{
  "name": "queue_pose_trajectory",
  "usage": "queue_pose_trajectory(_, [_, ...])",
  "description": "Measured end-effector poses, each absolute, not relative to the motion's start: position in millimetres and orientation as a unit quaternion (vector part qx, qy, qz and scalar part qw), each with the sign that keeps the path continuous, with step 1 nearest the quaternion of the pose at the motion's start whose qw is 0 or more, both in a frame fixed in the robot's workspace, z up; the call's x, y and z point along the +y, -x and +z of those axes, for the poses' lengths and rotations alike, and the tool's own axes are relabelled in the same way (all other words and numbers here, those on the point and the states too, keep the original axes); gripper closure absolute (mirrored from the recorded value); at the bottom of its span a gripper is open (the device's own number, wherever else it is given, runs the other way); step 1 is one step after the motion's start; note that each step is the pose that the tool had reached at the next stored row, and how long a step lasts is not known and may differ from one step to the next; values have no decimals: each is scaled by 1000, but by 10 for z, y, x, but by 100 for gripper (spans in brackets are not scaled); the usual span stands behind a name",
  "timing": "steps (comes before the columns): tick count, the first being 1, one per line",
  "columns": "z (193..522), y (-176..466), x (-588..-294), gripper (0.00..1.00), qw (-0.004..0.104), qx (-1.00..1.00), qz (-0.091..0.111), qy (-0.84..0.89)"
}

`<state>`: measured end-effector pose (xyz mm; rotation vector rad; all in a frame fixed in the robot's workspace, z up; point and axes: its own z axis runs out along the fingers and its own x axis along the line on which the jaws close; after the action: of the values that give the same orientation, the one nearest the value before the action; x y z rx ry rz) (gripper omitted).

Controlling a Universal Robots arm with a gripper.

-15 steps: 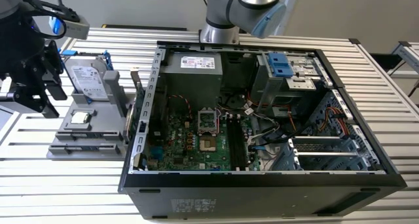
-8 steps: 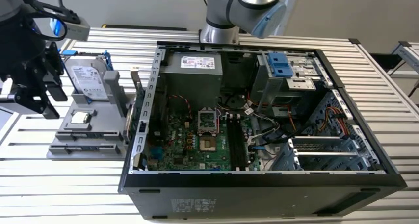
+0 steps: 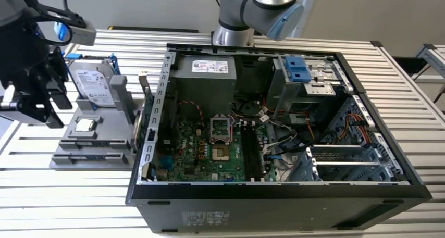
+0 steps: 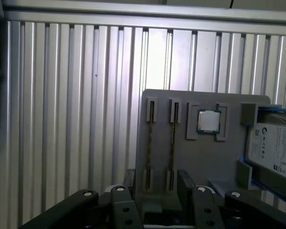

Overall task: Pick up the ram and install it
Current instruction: 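Pick up the ram and move it above insertion slot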

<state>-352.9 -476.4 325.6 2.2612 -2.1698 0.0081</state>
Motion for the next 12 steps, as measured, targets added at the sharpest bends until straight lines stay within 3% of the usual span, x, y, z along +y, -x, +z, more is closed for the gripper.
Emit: queue_pose_trajectory(12, [3167, 3529, -4762, 0, 12, -692, 11, -721])
